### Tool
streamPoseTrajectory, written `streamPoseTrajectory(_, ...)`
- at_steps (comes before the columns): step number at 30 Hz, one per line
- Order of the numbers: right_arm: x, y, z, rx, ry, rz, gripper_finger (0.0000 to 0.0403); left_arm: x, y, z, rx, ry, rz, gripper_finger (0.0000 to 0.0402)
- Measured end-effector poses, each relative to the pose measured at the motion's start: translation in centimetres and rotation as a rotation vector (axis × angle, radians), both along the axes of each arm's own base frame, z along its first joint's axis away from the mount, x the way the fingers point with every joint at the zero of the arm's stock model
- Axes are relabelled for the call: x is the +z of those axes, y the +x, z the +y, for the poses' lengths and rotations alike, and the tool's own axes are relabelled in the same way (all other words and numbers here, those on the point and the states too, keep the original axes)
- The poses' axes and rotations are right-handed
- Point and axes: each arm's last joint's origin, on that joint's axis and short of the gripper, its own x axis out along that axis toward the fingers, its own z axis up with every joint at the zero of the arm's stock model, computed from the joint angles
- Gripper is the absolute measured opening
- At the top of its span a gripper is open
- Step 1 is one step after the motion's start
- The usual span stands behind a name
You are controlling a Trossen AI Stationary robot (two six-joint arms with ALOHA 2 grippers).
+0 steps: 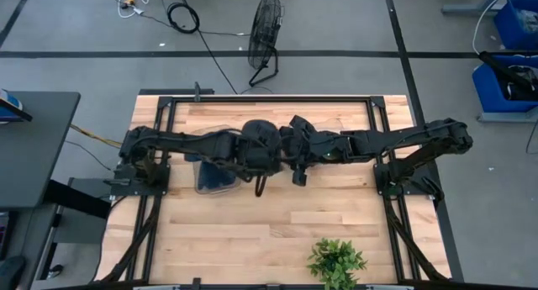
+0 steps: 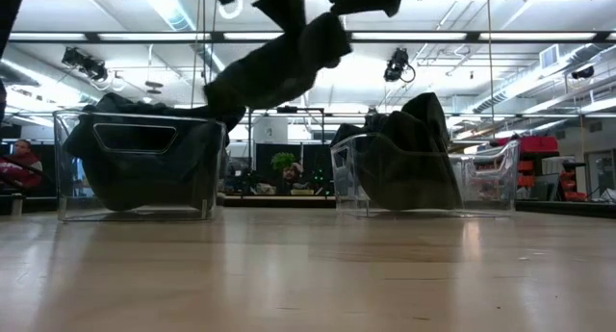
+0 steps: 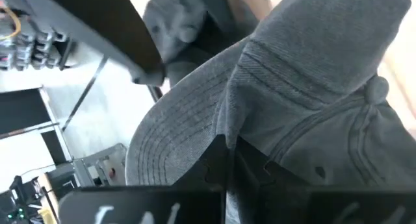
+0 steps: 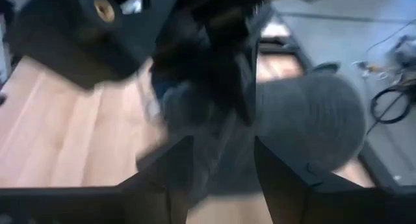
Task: Pick & Place hat
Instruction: Put the black cap into the right transparent bin
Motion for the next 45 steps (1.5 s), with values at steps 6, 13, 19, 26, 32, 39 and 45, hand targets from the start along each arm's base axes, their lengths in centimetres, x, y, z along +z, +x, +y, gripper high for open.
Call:
streamPoseTrajectory(6,0.1,0.0,-0.3,-0.058,-0.123,0.006,0.0166,0.5,0.9,0.5,-0.003,-0.002,-0.096,0.001)
streamPoseTrajectory(13,-1.0,0.6,-0.2,-0.036,-0.12,0.061,0.0166,0.9,1.6,0.3,-0.029,0.001,-0.161,0.0011)
streamPoseTrajectory(19,-2.2,1.4,-0.3,-0.08,-0.186,0.106,0.0166,0.6,1.5,0.1,-0.036,-0.002,-0.143,0.0009)
streamPoseTrajectory(26,-2.5,1.5,-0.4,-0.145,-0.188,0.116,0.0142,0.6,1.4,0.1,-0.03,-0.018,-0.14,0.0012)
streamPoseTrajectory(32,-2.7,1.3,-0.4,-0.186,-0.128,0.118,0.0044,0.6,1.4,0.1,-0.027,-0.021,-0.143,0.0013)
streamPoseTrajectory(39,-3.2,1.3,-0.4,-0.227,0.031,0.112,0.0024,0.6,1.4,0.1,-0.004,-0.032,-0.155,0.0054)
streamPoseTrajectory(45,-3.4,0.9,-0.6,-0.324,0.046,0.124,0.0008,0.8,1.3,0.3,0.064,0.005,-0.188,0.0115)
